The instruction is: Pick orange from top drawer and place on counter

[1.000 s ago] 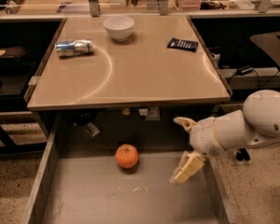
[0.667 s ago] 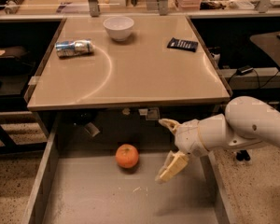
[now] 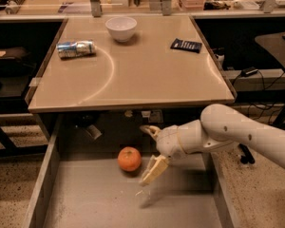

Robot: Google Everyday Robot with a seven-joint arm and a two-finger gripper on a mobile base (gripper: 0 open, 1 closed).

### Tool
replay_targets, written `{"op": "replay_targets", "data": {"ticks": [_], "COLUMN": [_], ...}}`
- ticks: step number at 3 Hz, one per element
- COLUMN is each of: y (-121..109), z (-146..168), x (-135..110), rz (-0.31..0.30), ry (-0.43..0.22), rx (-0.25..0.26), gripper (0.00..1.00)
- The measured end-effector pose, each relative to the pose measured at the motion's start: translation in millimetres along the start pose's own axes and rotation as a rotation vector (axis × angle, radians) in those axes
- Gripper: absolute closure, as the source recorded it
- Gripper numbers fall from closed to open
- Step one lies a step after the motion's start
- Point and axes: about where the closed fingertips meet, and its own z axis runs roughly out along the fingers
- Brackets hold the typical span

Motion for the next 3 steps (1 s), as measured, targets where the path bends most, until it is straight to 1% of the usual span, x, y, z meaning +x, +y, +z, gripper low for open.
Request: {"op": "replay_targets", "data": {"ticks": [2, 3], "y": [-2, -2], "z": [41, 53], "x": [21, 29], "rz": [0.020, 0.036], "ry": [-0.003, 0.000], "rx": [-0.072, -0.094], "gripper": [0.00, 0.00]}}
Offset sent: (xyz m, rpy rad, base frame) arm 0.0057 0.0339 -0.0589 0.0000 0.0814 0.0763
